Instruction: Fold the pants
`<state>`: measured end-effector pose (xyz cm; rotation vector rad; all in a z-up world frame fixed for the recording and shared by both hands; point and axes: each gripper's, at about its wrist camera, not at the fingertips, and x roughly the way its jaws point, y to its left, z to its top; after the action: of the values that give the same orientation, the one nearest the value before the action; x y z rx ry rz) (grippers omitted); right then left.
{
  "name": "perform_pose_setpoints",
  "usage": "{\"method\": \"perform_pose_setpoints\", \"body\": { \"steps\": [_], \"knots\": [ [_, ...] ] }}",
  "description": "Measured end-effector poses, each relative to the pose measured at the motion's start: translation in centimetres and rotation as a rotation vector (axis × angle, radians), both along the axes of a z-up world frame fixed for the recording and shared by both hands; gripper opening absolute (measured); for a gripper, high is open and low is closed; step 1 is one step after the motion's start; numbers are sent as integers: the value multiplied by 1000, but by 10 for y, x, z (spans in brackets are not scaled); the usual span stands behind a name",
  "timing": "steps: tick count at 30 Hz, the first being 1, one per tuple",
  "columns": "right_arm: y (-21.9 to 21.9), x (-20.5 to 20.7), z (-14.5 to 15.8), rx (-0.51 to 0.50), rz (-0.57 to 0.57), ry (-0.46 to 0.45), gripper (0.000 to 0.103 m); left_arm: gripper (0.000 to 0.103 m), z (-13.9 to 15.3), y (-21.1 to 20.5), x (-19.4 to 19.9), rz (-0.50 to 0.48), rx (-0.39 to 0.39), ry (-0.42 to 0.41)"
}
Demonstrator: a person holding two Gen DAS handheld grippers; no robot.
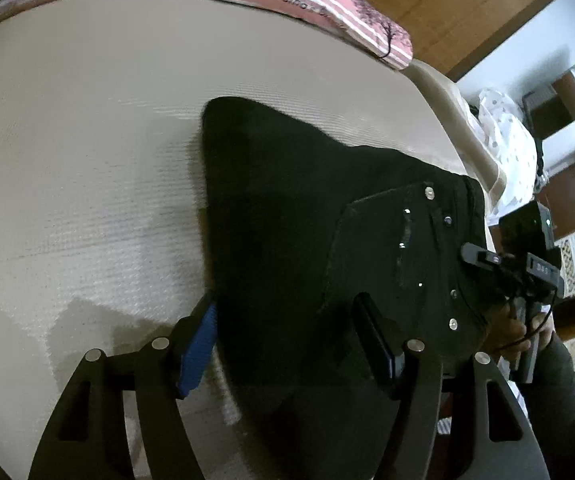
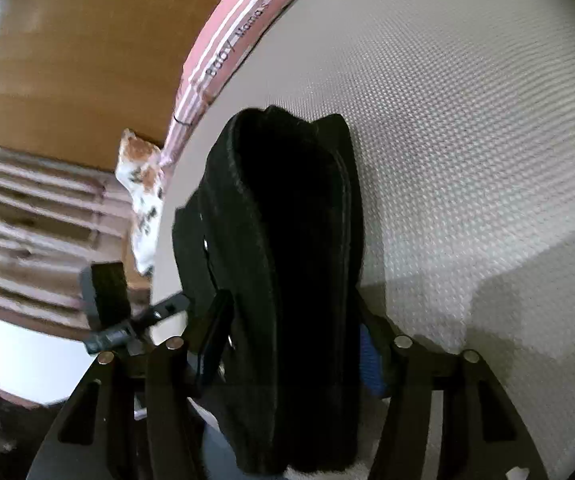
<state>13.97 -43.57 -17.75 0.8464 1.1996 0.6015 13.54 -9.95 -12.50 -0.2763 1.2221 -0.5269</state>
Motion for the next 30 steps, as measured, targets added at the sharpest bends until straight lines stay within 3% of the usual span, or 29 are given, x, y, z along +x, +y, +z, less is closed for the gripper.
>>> {"method": "perform_pose_setpoints", "body": {
  "steps": [1,5,9,14,20,25,30],
  "knots": [
    [3,1,0,-8,-6,0,46,66,1,-2,1,2,8,-2],
    [15,-4,7,-30,-57,10,35,34,4,-3,0,12,47,-21],
    [26,-6,29,-78,-81,-9,29,19,16,-1,-3,25,41,-41],
    [53,-6,65,-164,-88,-28,28,17,41,9,-8,33,30,-86],
    [99,18,80,-132,-54,-37,27,17,72,62,19,92,66,-128],
    [157,67,76,-85,-15,-56,27,17,68,112,49,160,146,-167],
    [207,121,67,-71,19,-52,27,17,56,156,87,216,171,-174]
  ]
}}
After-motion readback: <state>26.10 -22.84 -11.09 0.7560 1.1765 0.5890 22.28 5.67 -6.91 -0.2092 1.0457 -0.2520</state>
